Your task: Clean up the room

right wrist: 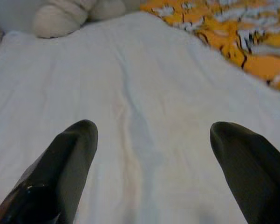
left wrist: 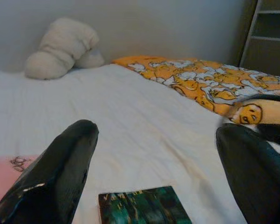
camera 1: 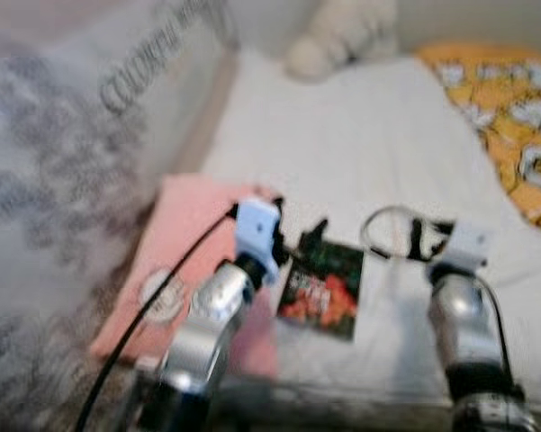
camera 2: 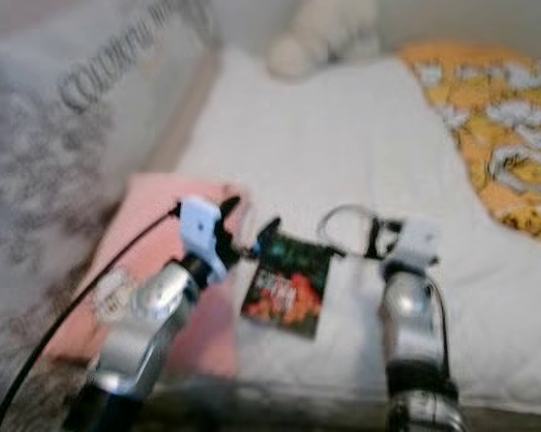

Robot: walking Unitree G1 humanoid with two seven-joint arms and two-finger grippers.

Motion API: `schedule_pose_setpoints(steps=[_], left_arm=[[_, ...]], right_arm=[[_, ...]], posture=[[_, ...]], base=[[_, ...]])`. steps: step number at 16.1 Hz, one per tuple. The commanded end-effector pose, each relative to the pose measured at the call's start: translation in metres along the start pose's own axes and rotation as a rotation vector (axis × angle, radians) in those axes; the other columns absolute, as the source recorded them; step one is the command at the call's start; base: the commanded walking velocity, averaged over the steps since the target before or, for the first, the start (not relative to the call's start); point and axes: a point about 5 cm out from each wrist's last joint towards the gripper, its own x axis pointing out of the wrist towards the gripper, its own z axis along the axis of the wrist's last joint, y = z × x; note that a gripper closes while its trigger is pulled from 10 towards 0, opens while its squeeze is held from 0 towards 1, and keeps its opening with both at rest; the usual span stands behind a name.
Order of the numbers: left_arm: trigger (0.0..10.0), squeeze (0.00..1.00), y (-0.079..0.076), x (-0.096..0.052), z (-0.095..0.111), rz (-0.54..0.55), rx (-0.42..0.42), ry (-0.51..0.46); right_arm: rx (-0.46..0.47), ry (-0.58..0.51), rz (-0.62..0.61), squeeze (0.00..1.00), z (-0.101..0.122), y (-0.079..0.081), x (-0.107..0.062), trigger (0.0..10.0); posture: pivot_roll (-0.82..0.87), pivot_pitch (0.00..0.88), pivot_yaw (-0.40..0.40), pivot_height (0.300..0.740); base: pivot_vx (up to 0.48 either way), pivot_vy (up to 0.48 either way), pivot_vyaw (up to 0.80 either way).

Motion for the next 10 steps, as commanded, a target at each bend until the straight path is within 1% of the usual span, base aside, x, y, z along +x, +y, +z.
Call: schedule_pose_setpoints(steps=[1,3,4,5,6,7,8,9,10], left_arm=[[10.0,0.0,-0.001,-0.005,0.003,-0.022,0.033,0.026],[10.0,0.0,-0.004,-0.018,0.004,-0.029,0.034,0.06],[10.0,0.0,-0.004,-0.026,0.004,-0.012,0.03,0.078],[10.0,0.0,-0.005,-0.034,0.007,0.011,0.016,0.09],[10.0,0.0,-0.008,-0.042,0.01,0.025,0.004,0.102],[10.0,0.0,-0.01,-0.045,0.011,0.028,0.002,0.105],[10.0,0.0,-0.013,-0.053,0.012,0.046,-0.013,0.124],[10.0,0.0,-0.015,-0.06,0.012,0.066,-0.025,0.141],[10.0,0.0,-0.017,-0.069,0.012,0.095,-0.031,0.158]], right_arm=[[0.055,0.078,-0.012,0.0,-0.009,0.001,0.004,10.0],[0.11,0.17,-0.041,0.0,-0.017,0.0,0.011,10.0],[0.12,0.211,-0.061,0.0,-0.021,-0.002,0.013,10.0],[0.094,0.231,-0.063,0.0,-0.023,-0.001,0.014,10.0],[0.09,0.246,-0.052,0.0,-0.024,0.002,0.015,10.0],[0.091,0.249,-0.05,0.0,-0.024,0.002,0.016,10.0],[0.075,0.267,-0.039,0.0,-0.025,0.008,0.016,10.0],[0.059,0.28,-0.02,0.0,-0.026,0.015,0.016,10.0],[0.03,0.28,0.014,0.0,-0.024,0.026,0.017,10.0]], posture=[[0.13,0.038,0.051,0.736],[0.17,0.107,0.045,0.736],[0.2,0.156,0.039,0.736],[0.22,0.19,0.034,0.736],[0.24,0.227,0.028,0.736],[0.24,0.227,0.028,0.736],[0.27,0.275,0.016,0.736],[0.29,0.302,0.009,0.736],[0.31,0.32,0.002,0.736]], base=[[0.0,0.0,0.0],[0.0,0.0,0.0],[0.0,0.0,0.0],[0.0,0.0,0.0],[0.0,0.0,0.0],[0.0,0.0,0.0],[0.0,0.0,0.0],[0.0,0.0,0.0],[0.0,0.0,0.0]])
